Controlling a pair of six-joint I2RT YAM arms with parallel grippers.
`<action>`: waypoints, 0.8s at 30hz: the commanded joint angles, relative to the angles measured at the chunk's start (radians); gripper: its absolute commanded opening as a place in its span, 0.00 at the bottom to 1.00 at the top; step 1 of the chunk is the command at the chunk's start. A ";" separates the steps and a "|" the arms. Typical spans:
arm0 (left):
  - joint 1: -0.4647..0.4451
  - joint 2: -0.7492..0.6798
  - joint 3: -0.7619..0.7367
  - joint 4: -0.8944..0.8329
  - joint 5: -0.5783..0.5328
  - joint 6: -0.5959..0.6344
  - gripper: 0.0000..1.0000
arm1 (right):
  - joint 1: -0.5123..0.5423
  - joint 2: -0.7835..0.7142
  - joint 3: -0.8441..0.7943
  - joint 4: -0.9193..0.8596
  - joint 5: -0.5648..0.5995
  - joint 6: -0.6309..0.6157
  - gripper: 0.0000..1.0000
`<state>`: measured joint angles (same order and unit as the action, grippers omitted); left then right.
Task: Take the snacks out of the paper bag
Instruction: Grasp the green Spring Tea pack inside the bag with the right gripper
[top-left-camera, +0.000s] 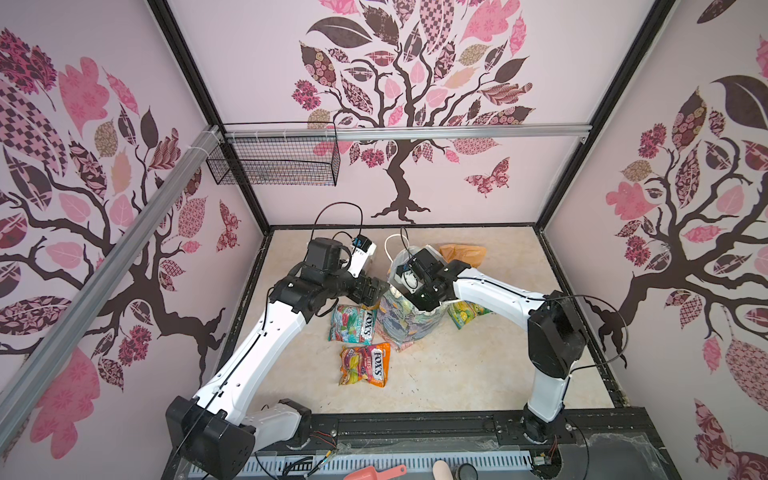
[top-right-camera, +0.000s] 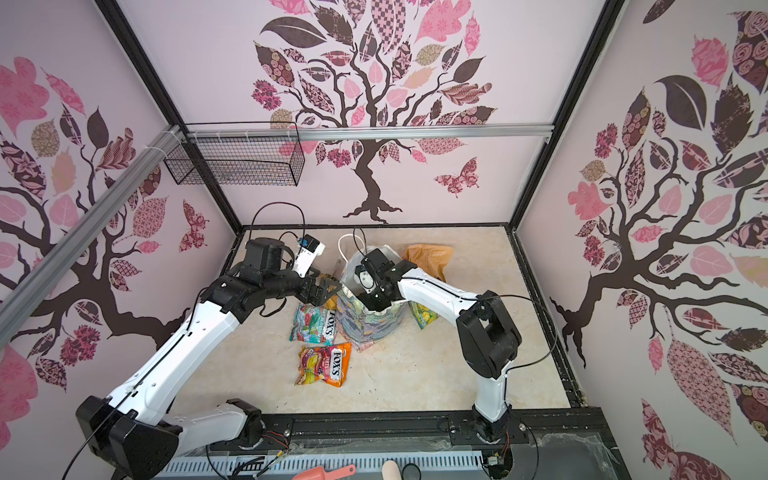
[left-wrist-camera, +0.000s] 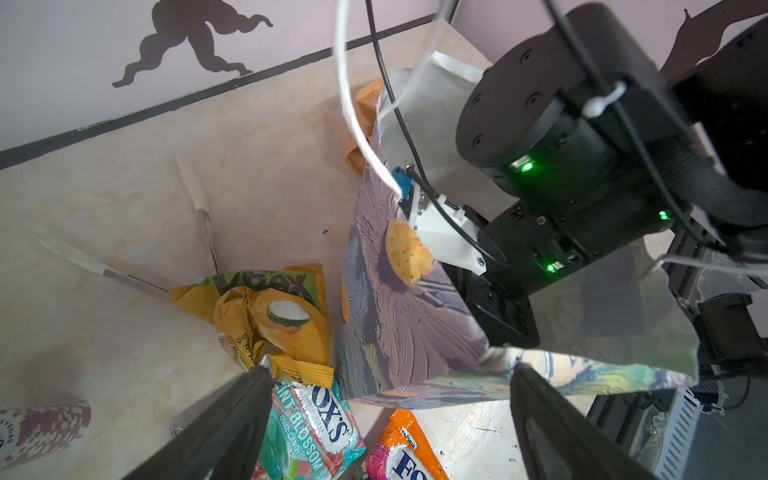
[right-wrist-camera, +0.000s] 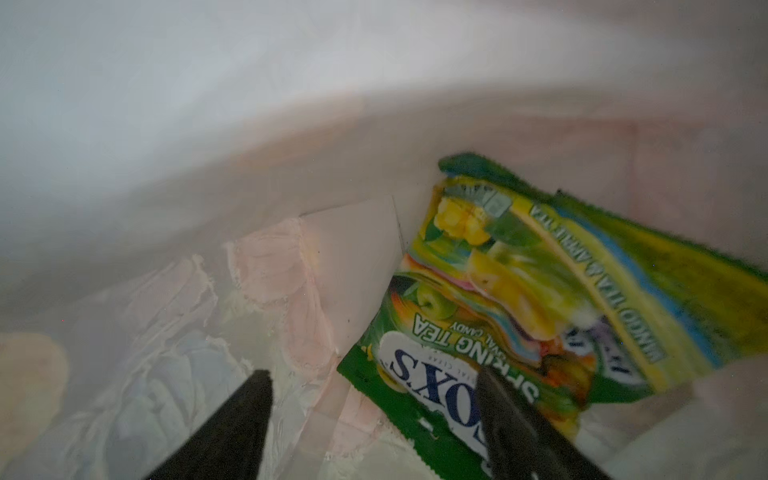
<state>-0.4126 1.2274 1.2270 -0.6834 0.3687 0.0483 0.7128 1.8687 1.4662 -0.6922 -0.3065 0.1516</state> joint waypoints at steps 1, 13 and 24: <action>-0.005 0.005 0.052 -0.007 0.006 -0.007 0.91 | 0.023 0.045 0.002 -0.072 -0.004 -0.018 0.88; -0.009 0.006 0.050 -0.007 -0.007 -0.006 0.91 | 0.067 0.141 -0.045 -0.123 -0.037 -0.085 1.00; -0.009 0.007 0.049 -0.007 -0.015 -0.003 0.91 | 0.078 0.226 -0.102 -0.016 0.177 0.018 0.98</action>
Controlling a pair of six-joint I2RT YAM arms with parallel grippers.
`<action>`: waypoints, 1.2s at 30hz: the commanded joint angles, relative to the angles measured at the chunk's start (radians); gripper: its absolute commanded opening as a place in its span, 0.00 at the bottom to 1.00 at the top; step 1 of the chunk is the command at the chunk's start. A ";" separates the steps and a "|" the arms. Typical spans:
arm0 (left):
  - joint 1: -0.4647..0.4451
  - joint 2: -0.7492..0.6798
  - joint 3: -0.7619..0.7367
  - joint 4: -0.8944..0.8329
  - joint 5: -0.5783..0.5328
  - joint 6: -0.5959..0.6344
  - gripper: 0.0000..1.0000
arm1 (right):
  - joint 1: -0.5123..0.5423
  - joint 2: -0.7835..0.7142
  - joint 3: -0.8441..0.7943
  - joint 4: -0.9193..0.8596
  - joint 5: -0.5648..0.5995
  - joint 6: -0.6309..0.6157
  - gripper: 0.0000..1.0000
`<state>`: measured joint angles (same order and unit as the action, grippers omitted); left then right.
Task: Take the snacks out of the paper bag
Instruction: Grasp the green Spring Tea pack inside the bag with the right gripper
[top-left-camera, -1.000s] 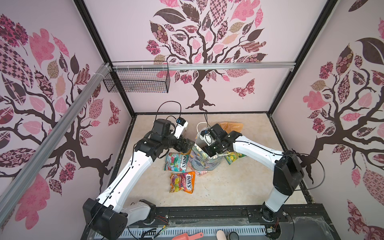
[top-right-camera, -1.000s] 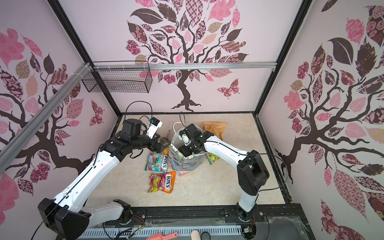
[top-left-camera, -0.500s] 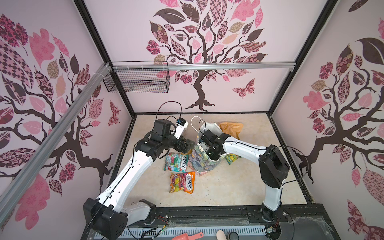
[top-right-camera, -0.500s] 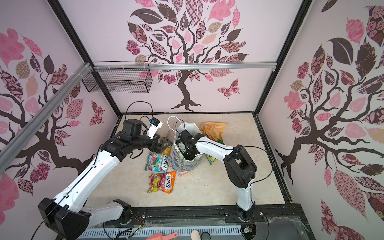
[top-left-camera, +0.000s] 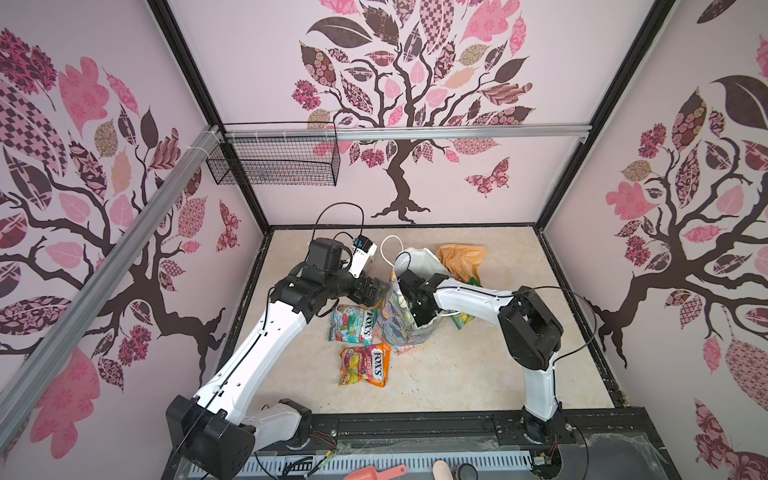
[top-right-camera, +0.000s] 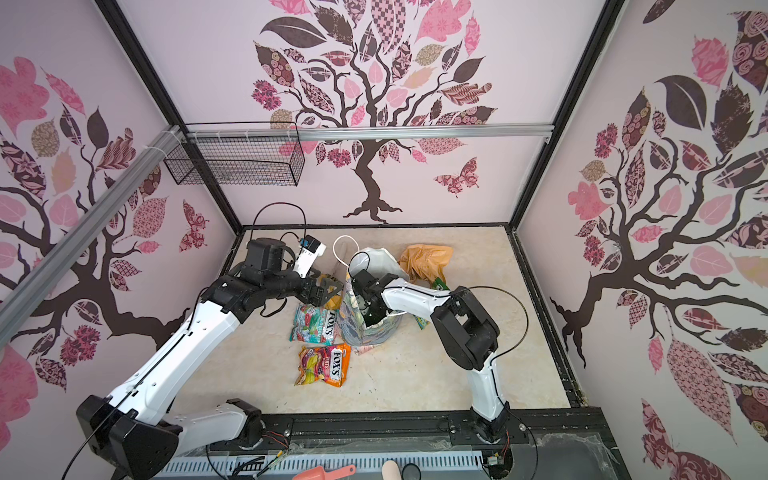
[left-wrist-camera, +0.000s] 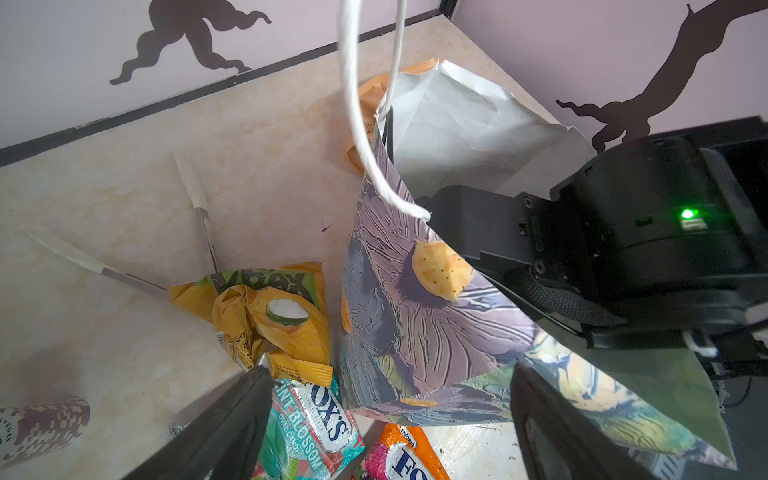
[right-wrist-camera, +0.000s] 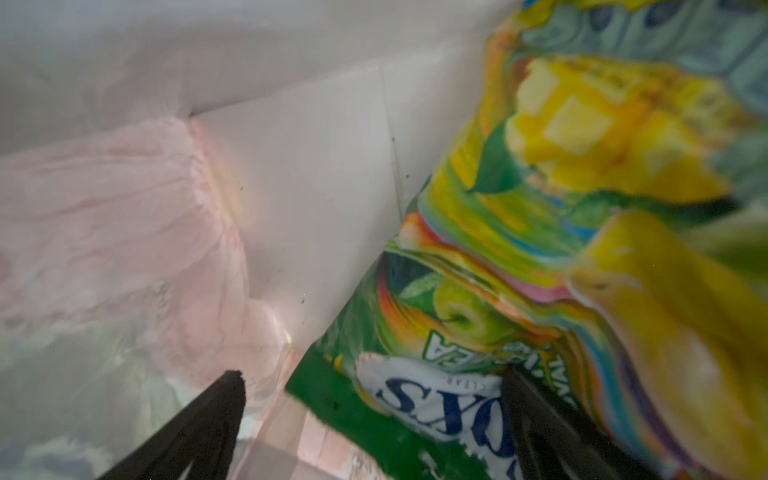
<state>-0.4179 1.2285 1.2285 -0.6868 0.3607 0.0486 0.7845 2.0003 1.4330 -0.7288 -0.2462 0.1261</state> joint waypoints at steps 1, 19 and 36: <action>-0.003 0.007 0.046 -0.003 -0.006 -0.004 0.91 | 0.006 0.092 -0.080 0.037 0.139 0.053 0.98; -0.007 0.010 0.046 -0.003 -0.011 -0.004 0.91 | 0.006 -0.019 -0.082 0.082 0.082 0.075 0.03; -0.009 0.014 0.047 -0.006 -0.012 -0.003 0.91 | 0.005 -0.187 -0.013 0.065 0.035 0.090 0.00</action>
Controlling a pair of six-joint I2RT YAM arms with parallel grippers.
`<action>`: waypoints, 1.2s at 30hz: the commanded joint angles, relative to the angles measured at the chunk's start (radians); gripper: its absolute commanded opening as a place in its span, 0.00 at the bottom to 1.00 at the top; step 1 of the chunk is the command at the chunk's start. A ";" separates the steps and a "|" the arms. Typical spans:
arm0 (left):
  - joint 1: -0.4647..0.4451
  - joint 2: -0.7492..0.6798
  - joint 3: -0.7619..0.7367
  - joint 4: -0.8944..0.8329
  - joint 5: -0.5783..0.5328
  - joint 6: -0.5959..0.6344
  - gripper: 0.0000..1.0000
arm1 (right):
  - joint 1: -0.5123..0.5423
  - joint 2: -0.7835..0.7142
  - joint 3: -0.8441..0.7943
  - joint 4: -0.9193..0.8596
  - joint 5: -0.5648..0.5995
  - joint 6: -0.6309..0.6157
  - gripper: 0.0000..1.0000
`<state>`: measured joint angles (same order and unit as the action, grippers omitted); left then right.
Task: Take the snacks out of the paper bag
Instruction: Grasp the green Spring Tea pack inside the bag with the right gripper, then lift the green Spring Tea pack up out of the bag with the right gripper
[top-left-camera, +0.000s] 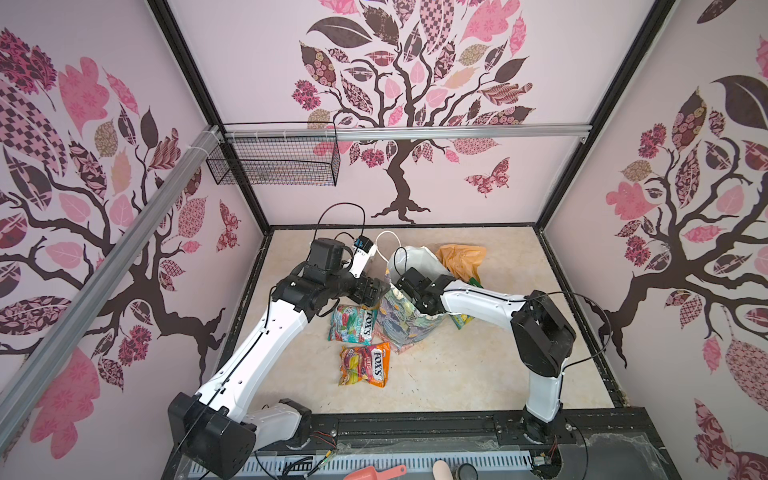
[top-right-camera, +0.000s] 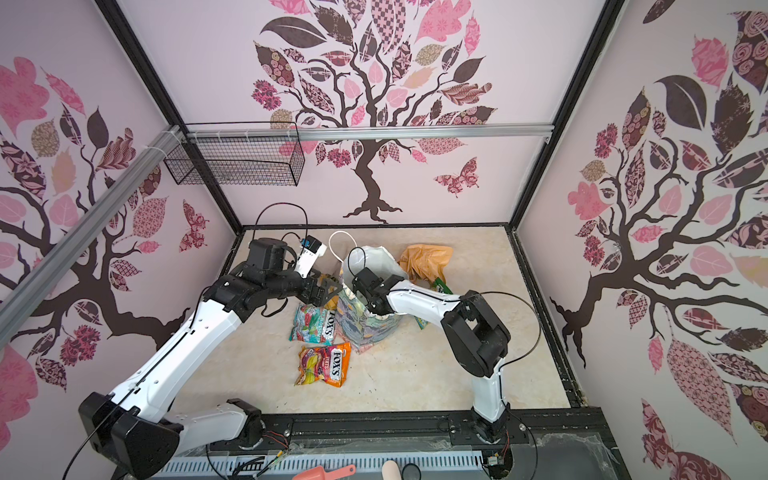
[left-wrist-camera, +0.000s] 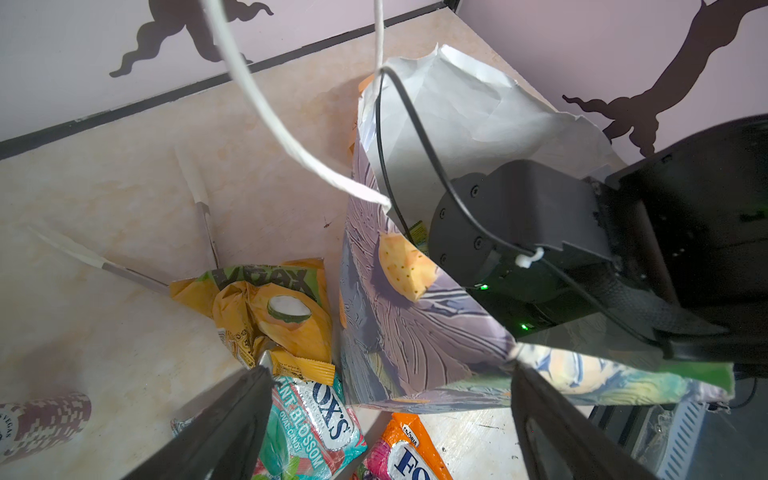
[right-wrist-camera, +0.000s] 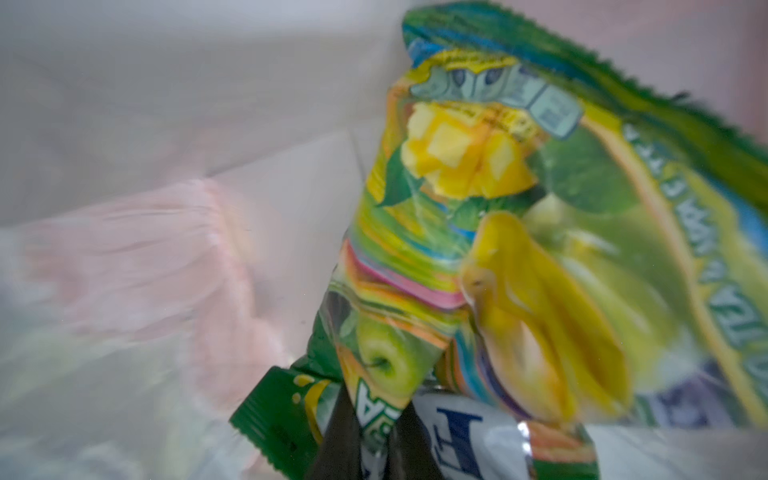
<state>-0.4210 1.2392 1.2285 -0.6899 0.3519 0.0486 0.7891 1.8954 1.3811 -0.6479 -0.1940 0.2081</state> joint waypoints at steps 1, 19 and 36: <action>-0.005 0.002 0.048 -0.003 -0.005 -0.003 0.91 | 0.001 -0.091 0.046 -0.020 -0.015 0.009 0.00; -0.009 -0.003 0.046 -0.003 -0.008 -0.001 0.91 | 0.000 -0.240 0.149 -0.040 0.090 0.014 0.00; -0.012 -0.011 0.046 -0.002 -0.005 -0.004 0.91 | -0.028 -0.343 0.219 -0.038 0.196 0.017 0.00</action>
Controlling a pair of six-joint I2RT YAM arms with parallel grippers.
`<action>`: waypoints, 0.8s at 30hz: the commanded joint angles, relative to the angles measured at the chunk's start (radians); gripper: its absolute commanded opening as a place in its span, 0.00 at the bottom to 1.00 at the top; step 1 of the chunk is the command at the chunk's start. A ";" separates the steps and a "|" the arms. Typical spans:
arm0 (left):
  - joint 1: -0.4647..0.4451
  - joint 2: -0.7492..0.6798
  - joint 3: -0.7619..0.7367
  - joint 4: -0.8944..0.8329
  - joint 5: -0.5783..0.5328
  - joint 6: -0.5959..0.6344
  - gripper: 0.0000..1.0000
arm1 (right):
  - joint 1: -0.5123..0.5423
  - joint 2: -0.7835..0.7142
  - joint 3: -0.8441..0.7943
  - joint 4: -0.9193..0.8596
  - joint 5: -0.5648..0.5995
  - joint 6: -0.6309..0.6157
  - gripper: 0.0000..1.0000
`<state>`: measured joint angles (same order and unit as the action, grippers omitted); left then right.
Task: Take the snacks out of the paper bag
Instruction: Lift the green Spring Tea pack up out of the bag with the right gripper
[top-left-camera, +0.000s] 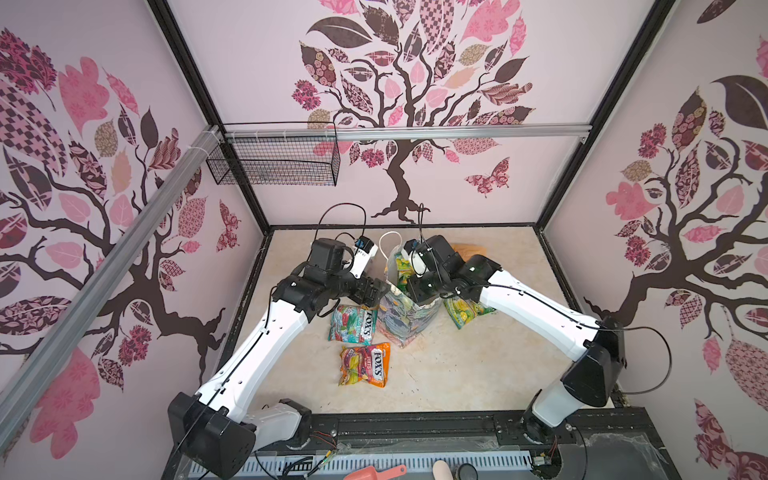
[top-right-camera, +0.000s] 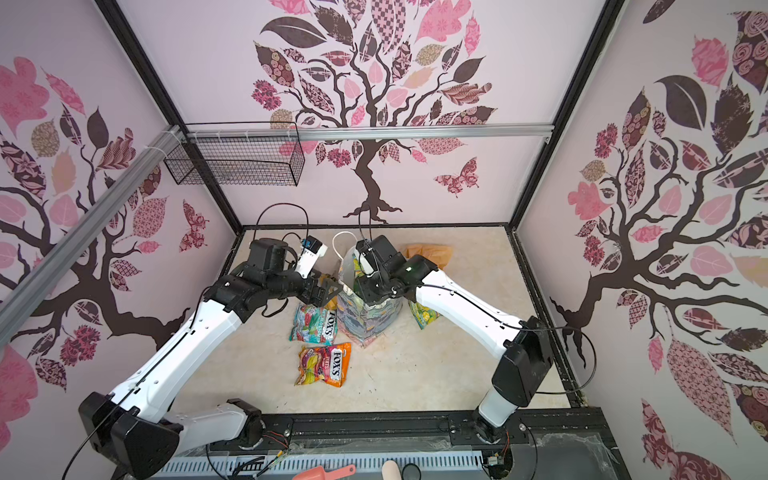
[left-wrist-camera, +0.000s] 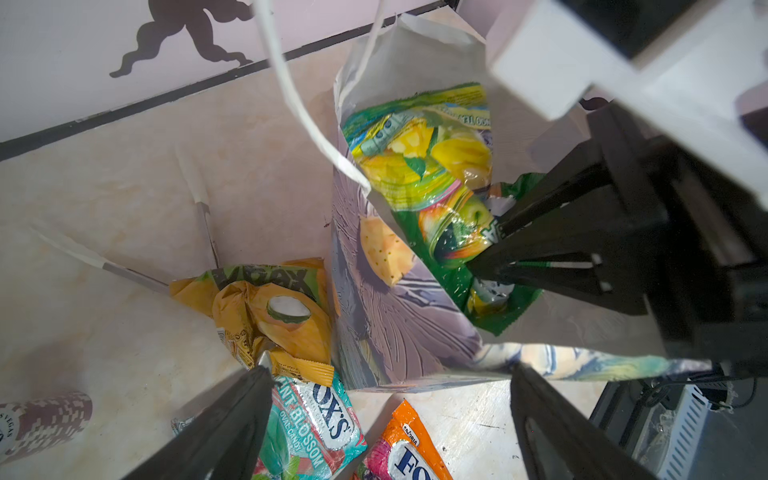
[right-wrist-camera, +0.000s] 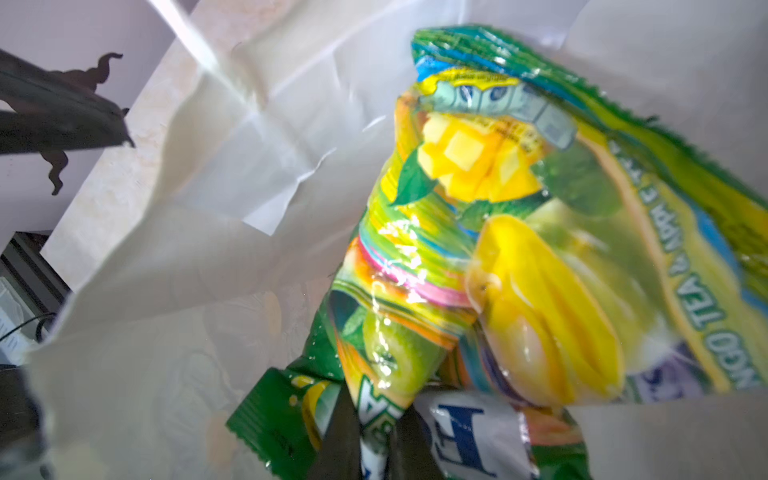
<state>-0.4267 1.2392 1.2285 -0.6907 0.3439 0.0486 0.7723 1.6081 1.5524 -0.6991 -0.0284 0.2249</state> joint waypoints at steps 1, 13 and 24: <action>-0.007 -0.012 0.046 0.000 0.003 -0.004 0.91 | -0.013 -0.058 0.050 0.012 0.030 -0.001 0.00; -0.012 -0.049 0.053 -0.009 0.006 0.002 0.91 | -0.017 -0.078 0.144 -0.041 0.065 -0.012 0.00; -0.041 -0.248 0.069 -0.002 0.050 -0.068 0.93 | -0.017 -0.121 0.238 -0.041 0.028 0.000 0.00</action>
<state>-0.4587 1.0328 1.2476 -0.6952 0.3550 0.0174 0.7578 1.5494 1.7210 -0.7448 0.0093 0.2249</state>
